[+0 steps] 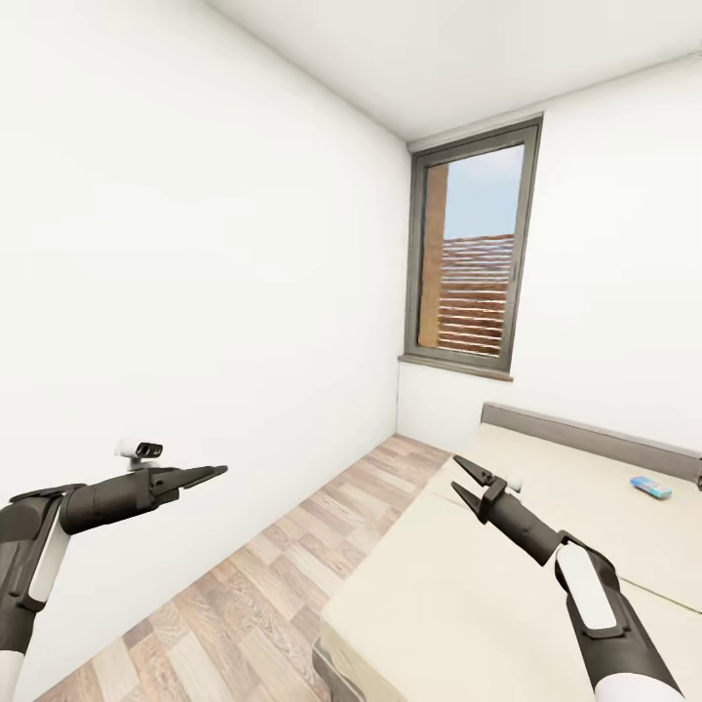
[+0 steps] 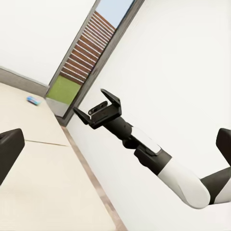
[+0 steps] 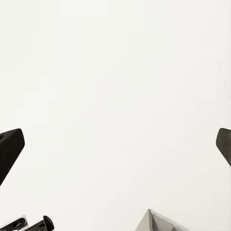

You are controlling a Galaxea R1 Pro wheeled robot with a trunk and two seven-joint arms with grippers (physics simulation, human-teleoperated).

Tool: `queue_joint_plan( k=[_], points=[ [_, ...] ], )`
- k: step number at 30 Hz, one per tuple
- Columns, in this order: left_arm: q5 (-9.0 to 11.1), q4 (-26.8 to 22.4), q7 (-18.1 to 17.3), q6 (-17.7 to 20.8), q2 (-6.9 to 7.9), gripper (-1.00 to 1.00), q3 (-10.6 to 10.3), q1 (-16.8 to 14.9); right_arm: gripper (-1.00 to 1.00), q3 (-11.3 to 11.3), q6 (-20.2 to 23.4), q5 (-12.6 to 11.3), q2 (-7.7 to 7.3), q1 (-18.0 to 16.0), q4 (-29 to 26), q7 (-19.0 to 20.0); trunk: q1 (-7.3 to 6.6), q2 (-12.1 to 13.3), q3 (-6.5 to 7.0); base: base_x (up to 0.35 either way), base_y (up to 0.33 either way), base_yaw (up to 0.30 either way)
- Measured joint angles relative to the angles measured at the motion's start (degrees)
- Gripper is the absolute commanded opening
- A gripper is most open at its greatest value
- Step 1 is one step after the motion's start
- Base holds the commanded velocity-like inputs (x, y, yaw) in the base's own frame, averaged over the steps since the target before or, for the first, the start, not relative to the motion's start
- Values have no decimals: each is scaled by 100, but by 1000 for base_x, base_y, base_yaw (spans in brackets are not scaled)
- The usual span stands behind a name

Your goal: Put all the toys in the child's room - the three board games (two on the bed and one on the table), the two jigsaw puzzles on the table, and the tennis ball on the table - inside the toy box on the table in the child's room.

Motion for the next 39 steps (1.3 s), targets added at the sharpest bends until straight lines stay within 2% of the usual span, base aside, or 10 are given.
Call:
queue_joint_plan(
  k=[5, 10, 14, 32, 39],
  points=[
    [0, 0, 0, 0, -1, 100, 2, 0, 100, -21, 12, -10, -6, 0, 21, 3, 0, 0, -12, 0, -8, -69],
    [5, 0, 0, 0, 2, 100, 5, 0, 100, -206, 19, -8, -4, 0, 37, 0, 0, 1, -46, 0, -1, -117],
    [4, 0, 0, 0, 5, 100, 14, 0, 100, -242, 20, -6, -7, 0, 63, 0, 0, 1, -77, 0, 0, -124],
    [11, 3, 0, 0, 0, 100, -7, 0, 100, -262, -19, 8, -8, 1, 379, 74, 0, 1, -217, 0, 0, -126],
    [-6, 4, 0, 0, 3, 100, -1, 0, 100, -254, -303, 58, -8, 0, 521, 69, 0, 1, -271, 0, 0, -128]
  ],
)
